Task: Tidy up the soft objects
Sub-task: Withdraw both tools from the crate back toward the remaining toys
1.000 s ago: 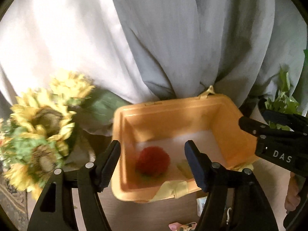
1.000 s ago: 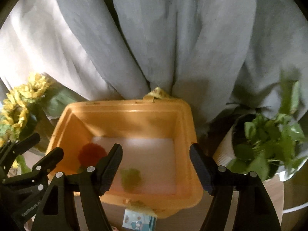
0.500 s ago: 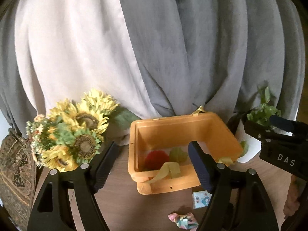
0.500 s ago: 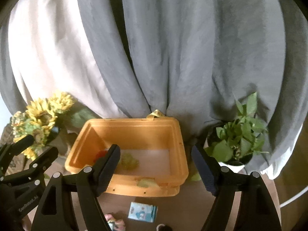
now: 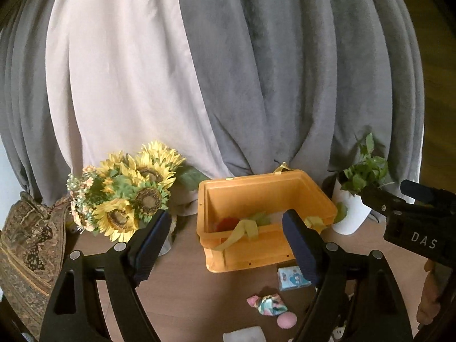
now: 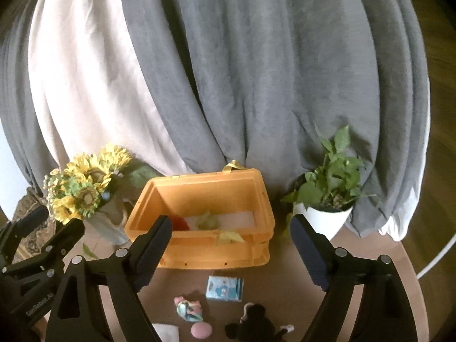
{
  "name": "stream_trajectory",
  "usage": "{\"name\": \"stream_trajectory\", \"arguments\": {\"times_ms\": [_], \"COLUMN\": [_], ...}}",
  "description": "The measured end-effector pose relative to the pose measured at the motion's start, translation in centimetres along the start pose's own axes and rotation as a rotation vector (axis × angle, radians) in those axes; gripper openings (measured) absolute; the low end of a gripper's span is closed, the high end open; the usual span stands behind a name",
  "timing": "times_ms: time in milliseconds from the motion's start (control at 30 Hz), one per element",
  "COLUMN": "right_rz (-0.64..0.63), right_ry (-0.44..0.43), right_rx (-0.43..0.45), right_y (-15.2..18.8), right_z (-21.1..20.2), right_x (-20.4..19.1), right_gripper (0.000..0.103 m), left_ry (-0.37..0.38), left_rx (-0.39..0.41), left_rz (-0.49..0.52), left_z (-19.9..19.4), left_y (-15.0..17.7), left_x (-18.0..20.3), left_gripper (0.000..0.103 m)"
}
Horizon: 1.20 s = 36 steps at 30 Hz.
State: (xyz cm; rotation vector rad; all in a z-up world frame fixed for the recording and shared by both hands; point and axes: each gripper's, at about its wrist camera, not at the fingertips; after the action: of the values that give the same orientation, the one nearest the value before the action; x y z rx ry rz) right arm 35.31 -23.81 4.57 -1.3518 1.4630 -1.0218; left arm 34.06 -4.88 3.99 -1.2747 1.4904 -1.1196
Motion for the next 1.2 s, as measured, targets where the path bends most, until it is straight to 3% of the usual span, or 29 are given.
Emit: {"name": "stream_trajectory", "arguments": {"times_ms": [400, 1200], "right_rz": [-0.014, -0.065], "right_ry": [0.049, 0.043], "right_rx": [0.060, -0.011], "right_y": [2.9, 10.0], "right_z": [-5.3, -8.5], "right_x": [-0.9, -2.3], "right_gripper": [0.086, 0.086], "left_ry": [-0.042, 0.016], "left_rx": [0.009, -0.120], "left_rz": [0.008, 0.044], "left_z": [-4.6, -7.6], "left_y": [2.6, 10.4], "left_x": [-0.6, -1.0], "left_gripper": [0.089, 0.090]}}
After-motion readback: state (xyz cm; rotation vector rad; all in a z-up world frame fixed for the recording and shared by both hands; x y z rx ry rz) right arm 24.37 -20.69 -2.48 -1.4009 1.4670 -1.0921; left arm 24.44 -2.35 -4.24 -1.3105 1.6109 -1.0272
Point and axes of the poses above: each gripper's, at about its wrist camera, not at the fingertips, and z roughly the way its jaws point, x to its right, y to its underside, and after that the axes turned 14 degrees about x, right-handed
